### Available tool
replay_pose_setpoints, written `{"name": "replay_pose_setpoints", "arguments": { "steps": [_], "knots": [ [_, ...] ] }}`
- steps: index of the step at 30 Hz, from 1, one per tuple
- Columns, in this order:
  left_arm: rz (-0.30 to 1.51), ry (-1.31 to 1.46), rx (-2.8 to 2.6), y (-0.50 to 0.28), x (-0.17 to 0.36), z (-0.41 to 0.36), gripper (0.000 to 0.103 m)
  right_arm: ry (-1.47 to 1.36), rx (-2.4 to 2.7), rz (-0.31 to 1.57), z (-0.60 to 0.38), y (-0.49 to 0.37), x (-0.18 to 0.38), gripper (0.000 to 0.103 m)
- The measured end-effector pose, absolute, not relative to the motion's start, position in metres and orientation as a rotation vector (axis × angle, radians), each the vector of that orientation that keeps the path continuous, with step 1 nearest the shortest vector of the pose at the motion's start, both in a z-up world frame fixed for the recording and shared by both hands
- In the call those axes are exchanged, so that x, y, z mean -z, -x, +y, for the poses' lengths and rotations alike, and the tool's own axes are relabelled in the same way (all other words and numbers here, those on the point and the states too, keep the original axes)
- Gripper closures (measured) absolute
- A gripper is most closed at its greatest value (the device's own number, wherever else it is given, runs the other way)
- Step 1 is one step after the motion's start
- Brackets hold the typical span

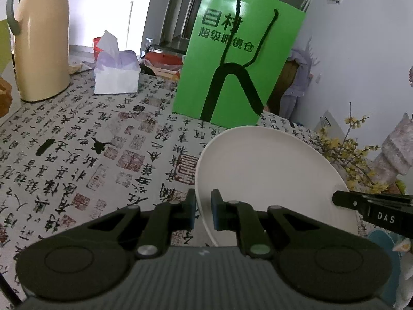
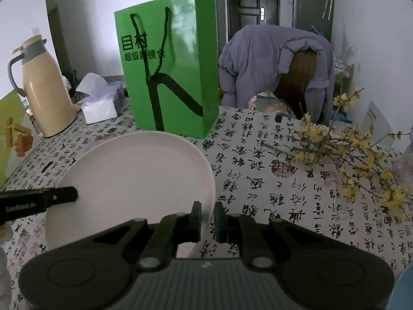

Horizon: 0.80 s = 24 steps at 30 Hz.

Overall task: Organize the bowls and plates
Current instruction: 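Carry the held cream plate with both grippers toward the blue bowls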

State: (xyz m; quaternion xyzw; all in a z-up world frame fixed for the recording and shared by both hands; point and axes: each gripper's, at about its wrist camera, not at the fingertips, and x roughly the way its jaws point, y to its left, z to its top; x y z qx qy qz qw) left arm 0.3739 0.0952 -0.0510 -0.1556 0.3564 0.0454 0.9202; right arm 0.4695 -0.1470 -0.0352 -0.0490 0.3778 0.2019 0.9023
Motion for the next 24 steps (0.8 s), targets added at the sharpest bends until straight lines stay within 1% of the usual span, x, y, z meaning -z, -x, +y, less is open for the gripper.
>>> {"name": "replay_pose_setpoints", "arguments": {
  "steps": [24],
  "knots": [
    [0.655,0.263,-0.119,-0.308,0.001,0.077,0.09,0.072,-0.446,0.707,-0.161,-0.405,-0.004,0.093]
  ]
}}
